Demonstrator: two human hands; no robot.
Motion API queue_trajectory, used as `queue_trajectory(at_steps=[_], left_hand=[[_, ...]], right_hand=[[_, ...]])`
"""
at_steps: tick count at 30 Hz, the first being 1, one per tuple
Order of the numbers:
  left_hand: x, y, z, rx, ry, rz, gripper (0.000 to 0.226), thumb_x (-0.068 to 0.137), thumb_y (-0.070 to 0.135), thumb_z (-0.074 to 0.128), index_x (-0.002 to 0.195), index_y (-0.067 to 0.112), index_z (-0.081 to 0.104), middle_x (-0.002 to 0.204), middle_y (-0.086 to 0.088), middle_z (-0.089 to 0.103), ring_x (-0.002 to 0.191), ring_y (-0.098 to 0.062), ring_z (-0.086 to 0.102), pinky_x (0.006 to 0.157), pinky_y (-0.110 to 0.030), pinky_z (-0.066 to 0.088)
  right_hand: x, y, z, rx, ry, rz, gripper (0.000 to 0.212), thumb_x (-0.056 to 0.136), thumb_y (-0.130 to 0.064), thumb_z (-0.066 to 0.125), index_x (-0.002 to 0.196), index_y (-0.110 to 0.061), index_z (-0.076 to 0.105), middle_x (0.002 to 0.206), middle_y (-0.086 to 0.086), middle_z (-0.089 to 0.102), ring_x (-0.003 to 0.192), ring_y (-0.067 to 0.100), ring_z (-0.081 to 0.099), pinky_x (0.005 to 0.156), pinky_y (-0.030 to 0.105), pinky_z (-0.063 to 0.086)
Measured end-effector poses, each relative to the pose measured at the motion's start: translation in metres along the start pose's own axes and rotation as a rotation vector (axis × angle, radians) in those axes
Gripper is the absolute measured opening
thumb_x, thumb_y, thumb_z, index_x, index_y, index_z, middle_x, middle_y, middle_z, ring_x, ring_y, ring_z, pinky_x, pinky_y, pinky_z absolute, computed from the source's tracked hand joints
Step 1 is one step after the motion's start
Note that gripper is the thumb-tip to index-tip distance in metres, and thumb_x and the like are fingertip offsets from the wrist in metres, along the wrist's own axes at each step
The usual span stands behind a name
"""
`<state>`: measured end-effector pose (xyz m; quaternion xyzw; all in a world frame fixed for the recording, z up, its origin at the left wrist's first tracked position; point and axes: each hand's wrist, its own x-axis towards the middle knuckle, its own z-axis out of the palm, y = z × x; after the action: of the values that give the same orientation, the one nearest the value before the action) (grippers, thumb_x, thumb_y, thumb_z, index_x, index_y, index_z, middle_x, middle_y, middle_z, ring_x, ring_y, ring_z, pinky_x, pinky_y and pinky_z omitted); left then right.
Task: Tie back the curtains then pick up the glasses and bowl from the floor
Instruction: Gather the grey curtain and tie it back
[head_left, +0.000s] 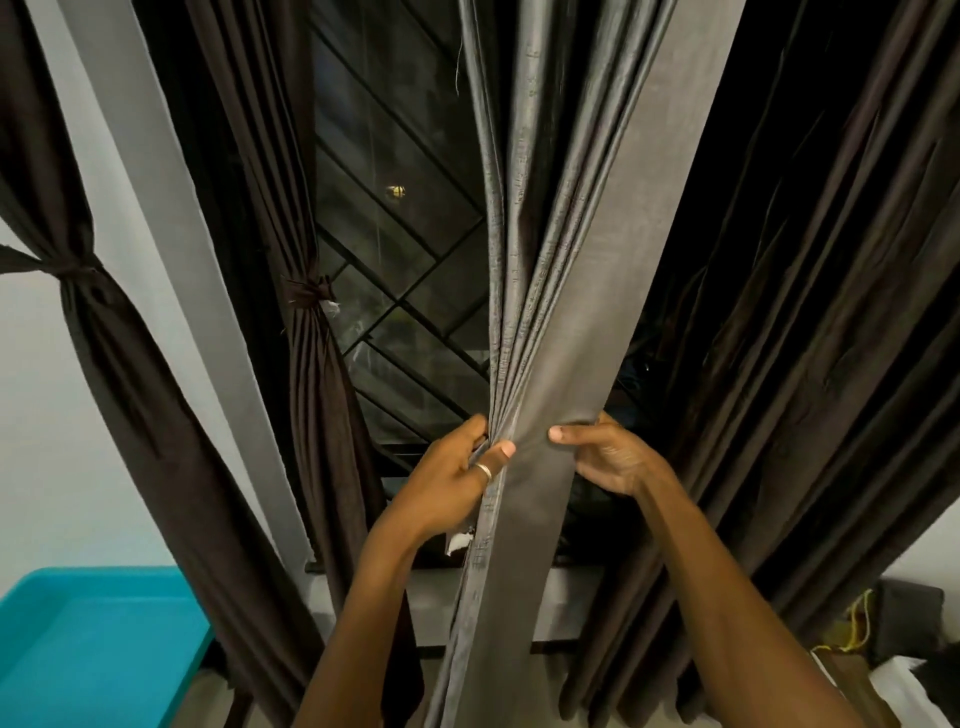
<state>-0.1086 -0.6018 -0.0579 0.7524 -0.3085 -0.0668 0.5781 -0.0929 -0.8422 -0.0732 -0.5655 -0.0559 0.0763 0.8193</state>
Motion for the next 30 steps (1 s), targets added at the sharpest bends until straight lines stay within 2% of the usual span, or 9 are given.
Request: queue_trajectory(at_steps=[5, 8, 11, 13, 16, 20, 24, 27, 30], left_hand=[[0.001, 0.001, -0.005, 0.198, 0.134, 0.029, 0.017, 0.103, 0.031, 0.054, 0.092, 0.019, 0.056, 0.088, 0.010, 0.061, 0.079, 0.002, 0.058, 0.069, -0.013, 0.043], [0.005, 0.001, -0.001, 0.354, 0.270, 0.036, 0.035, 0.102, 0.030, 0.055, 0.076, 0.016, 0.038, 0.073, 0.004, 0.040, 0.064, -0.006, 0.039, 0.058, -0.017, 0.032], [0.009, 0.001, 0.007, 0.438, 0.390, -0.003, 0.040, 0.100, 0.036, 0.056, 0.069, 0.025, 0.033, 0.070, 0.003, 0.041, 0.063, -0.013, 0.043, 0.058, -0.030, 0.036], [0.011, 0.002, 0.015, 0.497, 0.485, -0.026, 0.038, 0.097, 0.039, 0.060, 0.069, 0.026, 0.039, 0.070, 0.004, 0.044, 0.064, -0.016, 0.047, 0.056, -0.032, 0.037], [0.014, 0.005, 0.030, 0.582, 0.586, -0.049, 0.027, 0.094, 0.042, 0.065, 0.078, 0.020, 0.060, 0.074, 0.004, 0.054, 0.066, -0.015, 0.053, 0.056, -0.028, 0.036], [0.018, 0.010, 0.046, 0.579, 0.570, -0.047, 0.026, 0.092, 0.040, 0.066, 0.080, 0.018, 0.068, 0.076, 0.004, 0.059, 0.065, -0.014, 0.056, 0.057, -0.028, 0.044], [0.020, 0.010, 0.049, 0.496, 0.477, -0.029, 0.018, 0.092, 0.033, 0.060, 0.084, 0.017, 0.064, 0.083, 0.003, 0.058, 0.073, -0.016, 0.060, 0.065, -0.032, 0.049], [0.019, 0.010, 0.050, 0.426, 0.402, -0.076, 0.029, 0.087, 0.053, 0.054, 0.089, 0.024, 0.058, 0.091, 0.007, 0.056, 0.080, -0.015, 0.060, 0.071, -0.037, 0.053], [0.022, 0.011, 0.056, 0.448, 0.383, -0.127, 0.050, 0.079, 0.075, 0.052, 0.094, 0.027, 0.051, 0.096, 0.009, 0.054, 0.084, -0.014, 0.058, 0.070, -0.036, 0.053]], right_hand=[[0.003, 0.000, 0.001, -0.158, 0.085, -0.006, 0.050, 0.075, 0.002, 0.082, 0.122, -0.007, 0.068, 0.123, 0.015, 0.072, 0.117, 0.034, 0.068, 0.092, 0.042, 0.060], [-0.001, 0.006, 0.006, -0.229, 0.219, -0.066, 0.049, 0.072, -0.011, 0.087, 0.118, -0.009, 0.070, 0.116, 0.009, 0.076, 0.112, 0.030, 0.071, 0.088, 0.039, 0.061], [-0.006, 0.019, 0.018, -0.450, 0.445, -0.210, 0.034, 0.078, -0.025, 0.088, 0.108, -0.022, 0.073, 0.103, -0.005, 0.079, 0.095, 0.013, 0.076, 0.078, 0.028, 0.062], [-0.011, 0.031, 0.030, -0.637, 0.652, -0.314, 0.023, 0.085, -0.026, 0.083, 0.104, -0.022, 0.071, 0.097, -0.010, 0.075, 0.089, 0.010, 0.073, 0.076, 0.025, 0.060], [-0.019, 0.048, 0.051, -0.952, 0.855, -0.487, 0.018, 0.094, -0.020, 0.071, 0.103, -0.005, 0.068, 0.101, 0.008, 0.066, 0.090, 0.023, 0.067, 0.078, 0.035, 0.056], [-0.028, 0.067, 0.076, -1.128, 0.777, -0.511, 0.023, 0.103, -0.019, 0.057, 0.114, 0.001, 0.062, 0.115, 0.012, 0.056, 0.097, 0.026, 0.062, 0.083, 0.040, 0.055], [-0.032, 0.073, 0.086, -1.171, 0.605, -0.492, 0.045, 0.100, -0.026, 0.064, 0.140, -0.009, 0.051, 0.134, 0.007, 0.046, 0.115, 0.018, 0.054, 0.094, 0.033, 0.053], [-0.035, 0.075, 0.085, -1.112, 0.521, -0.435, 0.061, 0.093, -0.028, 0.071, 0.145, -0.014, 0.043, 0.142, 0.003, 0.041, 0.126, 0.013, 0.049, 0.100, 0.028, 0.051], [-0.036, 0.075, 0.088, -0.845, 0.422, -0.384, 0.054, 0.095, -0.033, 0.067, 0.139, -0.013, 0.045, 0.131, 0.005, 0.056, 0.121, 0.017, 0.059, 0.100, 0.037, 0.054]])
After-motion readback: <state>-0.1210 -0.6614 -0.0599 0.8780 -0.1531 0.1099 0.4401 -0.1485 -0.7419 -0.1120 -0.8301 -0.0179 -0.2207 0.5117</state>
